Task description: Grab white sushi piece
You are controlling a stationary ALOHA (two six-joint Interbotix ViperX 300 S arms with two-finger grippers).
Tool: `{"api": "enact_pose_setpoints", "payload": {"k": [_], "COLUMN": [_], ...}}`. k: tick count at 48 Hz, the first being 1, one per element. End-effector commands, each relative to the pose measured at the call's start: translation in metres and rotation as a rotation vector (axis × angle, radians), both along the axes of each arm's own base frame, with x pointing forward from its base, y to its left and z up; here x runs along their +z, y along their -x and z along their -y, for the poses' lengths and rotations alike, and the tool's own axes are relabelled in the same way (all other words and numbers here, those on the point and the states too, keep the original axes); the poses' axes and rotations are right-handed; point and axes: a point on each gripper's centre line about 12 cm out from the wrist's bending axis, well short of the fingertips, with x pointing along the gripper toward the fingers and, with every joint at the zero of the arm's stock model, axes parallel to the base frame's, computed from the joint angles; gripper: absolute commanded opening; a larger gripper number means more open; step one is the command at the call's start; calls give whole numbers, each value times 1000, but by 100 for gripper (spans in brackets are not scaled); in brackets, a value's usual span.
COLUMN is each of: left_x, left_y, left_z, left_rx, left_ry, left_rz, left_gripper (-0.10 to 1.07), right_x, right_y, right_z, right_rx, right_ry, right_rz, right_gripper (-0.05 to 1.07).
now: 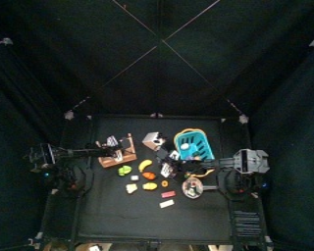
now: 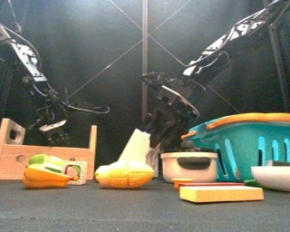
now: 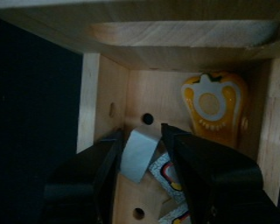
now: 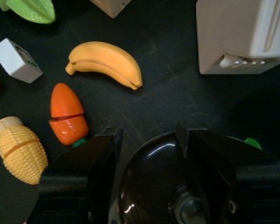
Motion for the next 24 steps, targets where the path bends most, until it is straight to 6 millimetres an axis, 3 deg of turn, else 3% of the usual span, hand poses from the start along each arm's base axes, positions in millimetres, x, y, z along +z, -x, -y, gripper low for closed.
{"api": "enact_pose_setpoints", "payload": {"k": [1,14,24], "left_x": [1,3,20], "left_y": [0,-2,-8], "left_z": [0,0,-4], "left_rx": [3,3,4], "left_ry": [1,-2,-31], "left_rz": [2,10,66], "left_gripper": [79,57,56], "right_x": [10,10,10], "right_y": [-2,-3,-2], "right_z": [-1,-1,-1], "right_rx": [4,4,3], "right_ry": [2,2,2], "right_rz": [29,31,28], "right_gripper": [87,87,87]}}
